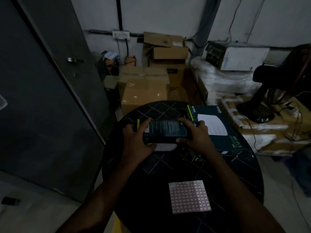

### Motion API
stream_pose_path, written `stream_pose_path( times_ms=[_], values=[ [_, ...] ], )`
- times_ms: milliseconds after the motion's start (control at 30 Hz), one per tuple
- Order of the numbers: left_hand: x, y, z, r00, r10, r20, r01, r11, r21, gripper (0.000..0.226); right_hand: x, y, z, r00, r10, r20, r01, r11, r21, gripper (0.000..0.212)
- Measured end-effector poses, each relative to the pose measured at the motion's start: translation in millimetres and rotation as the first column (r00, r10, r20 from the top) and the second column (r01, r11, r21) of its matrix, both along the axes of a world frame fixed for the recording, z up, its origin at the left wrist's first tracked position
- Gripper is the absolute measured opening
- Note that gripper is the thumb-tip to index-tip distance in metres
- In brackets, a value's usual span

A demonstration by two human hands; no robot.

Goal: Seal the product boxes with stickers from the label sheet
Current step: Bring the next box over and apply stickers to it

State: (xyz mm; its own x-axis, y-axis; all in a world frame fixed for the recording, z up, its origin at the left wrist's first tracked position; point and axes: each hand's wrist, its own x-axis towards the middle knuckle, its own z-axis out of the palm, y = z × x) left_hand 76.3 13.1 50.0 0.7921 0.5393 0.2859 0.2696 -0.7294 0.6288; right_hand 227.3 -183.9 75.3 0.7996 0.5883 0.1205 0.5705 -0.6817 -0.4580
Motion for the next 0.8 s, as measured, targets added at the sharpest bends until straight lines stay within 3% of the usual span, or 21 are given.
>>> stream_pose_path(
  times_ms=[100, 267, 467, 533, 600, 700, 800],
  values=[
    [5.0, -18.8, 13.1, 0.998, -0.028, 0.050, 0.028, 1.000, 0.001, 0.092, 9.6, -28.3, 12.7, 0.998, 0.019, -0.062, -0.025, 0.995, -0.093, 0.089],
    [10.9, -43.0, 16.7, 1.000, -0.004, -0.020, 0.002, 0.996, -0.085, 0.083, 18.7, -49.7, 25.5, 0.992, 0.044, -0.122, -0.072, 0.969, -0.237, 0.089],
    [14.4, -49.8, 15.1, 0.994, 0.024, -0.109, -0.039, 0.990, -0.136, 0.082, 19.3, -55.6, 27.5, 0.990, 0.069, -0.120, -0.096, 0.966, -0.240, 0.086],
    [15.9, -54.0, 20.1, 0.989, 0.076, -0.130, -0.092, 0.988, -0.124, 0.088, 21.8, -52.2, 27.3, 0.991, 0.083, -0.102, -0.104, 0.969, -0.223, 0.087],
    [16.1, -63.6, 24.2, 0.968, 0.232, -0.094, -0.242, 0.964, -0.115, 0.093, 26.3, -47.3, 28.6, 0.991, 0.101, -0.085, -0.117, 0.970, -0.213, 0.087],
    [20.8, -78.3, 27.4, 0.929, 0.370, 0.016, -0.359, 0.911, -0.205, 0.072, 24.0, -40.2, 33.4, 0.992, 0.109, -0.060, -0.119, 0.975, -0.189, 0.087],
    [33.2, -89.5, 28.3, 0.953, 0.301, 0.028, -0.273, 0.898, -0.345, 0.047, 7.2, -32.5, 29.0, 0.995, 0.104, -0.006, -0.103, 0.983, -0.151, 0.082]
  ],
)
